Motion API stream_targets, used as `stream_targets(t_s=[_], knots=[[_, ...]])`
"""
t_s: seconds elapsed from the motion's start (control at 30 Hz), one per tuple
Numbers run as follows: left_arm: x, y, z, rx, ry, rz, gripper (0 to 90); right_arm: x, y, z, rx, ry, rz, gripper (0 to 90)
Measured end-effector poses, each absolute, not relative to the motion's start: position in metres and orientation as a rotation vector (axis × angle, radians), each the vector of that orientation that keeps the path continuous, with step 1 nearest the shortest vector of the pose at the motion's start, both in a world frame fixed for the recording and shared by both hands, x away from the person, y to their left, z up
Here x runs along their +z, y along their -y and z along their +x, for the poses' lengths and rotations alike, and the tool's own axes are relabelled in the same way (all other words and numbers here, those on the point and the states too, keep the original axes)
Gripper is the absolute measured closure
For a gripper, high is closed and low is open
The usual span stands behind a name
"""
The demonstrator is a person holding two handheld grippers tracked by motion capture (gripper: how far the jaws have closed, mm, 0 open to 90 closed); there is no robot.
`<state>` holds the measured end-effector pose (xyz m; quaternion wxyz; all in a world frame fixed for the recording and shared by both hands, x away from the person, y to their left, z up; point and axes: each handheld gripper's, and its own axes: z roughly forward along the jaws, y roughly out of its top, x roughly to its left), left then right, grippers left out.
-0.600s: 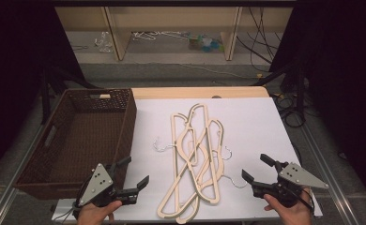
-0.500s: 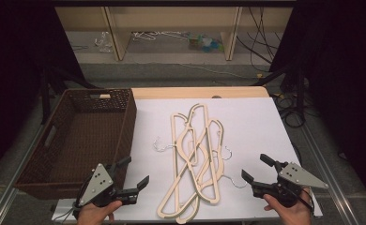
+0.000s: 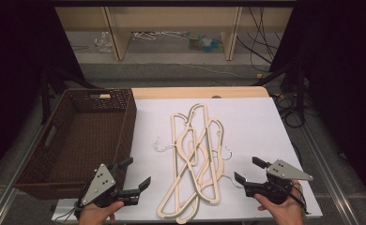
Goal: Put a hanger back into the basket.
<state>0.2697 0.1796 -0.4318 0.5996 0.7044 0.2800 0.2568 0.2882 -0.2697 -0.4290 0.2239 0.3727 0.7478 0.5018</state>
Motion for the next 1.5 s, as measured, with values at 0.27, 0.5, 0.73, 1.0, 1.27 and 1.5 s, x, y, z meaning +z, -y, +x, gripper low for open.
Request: stream_targets(t_s=[0.27,0.5,0.73,1.0,1.27,1.5], knots=[[-0.433,-0.178,0.270,0.598,-0.654,1.650,15.8,-0.440,0.238,0.300,1.240,-2.319,1.091,26.2],[-0.433,-0.177,0.270,0.593,-0.652,1.656,15.8,-0.452,0.219,0.309,1.096,-2.479,1.139,33.1],[-0.434,-0.176,0.269,0.583,-0.660,1.652,15.8,-0.462,0.201,0.315,0.979,-2.561,1.133,37.6],[-0.434,-0.175,0.269,0.588,-0.655,1.659,15.8,-0.469,0.190,0.318,0.900,-2.635,1.126,44.0],[-0.434,-0.175,0.270,0.590,-0.653,1.662,15.9,-0.470,0.184,0.316,0.792,-2.684,1.138,48.5],[-0.434,-0.175,0.270,0.596,-0.641,1.672,15.9,-0.470,0.182,0.317,0.739,-2.689,1.096,53.8]])
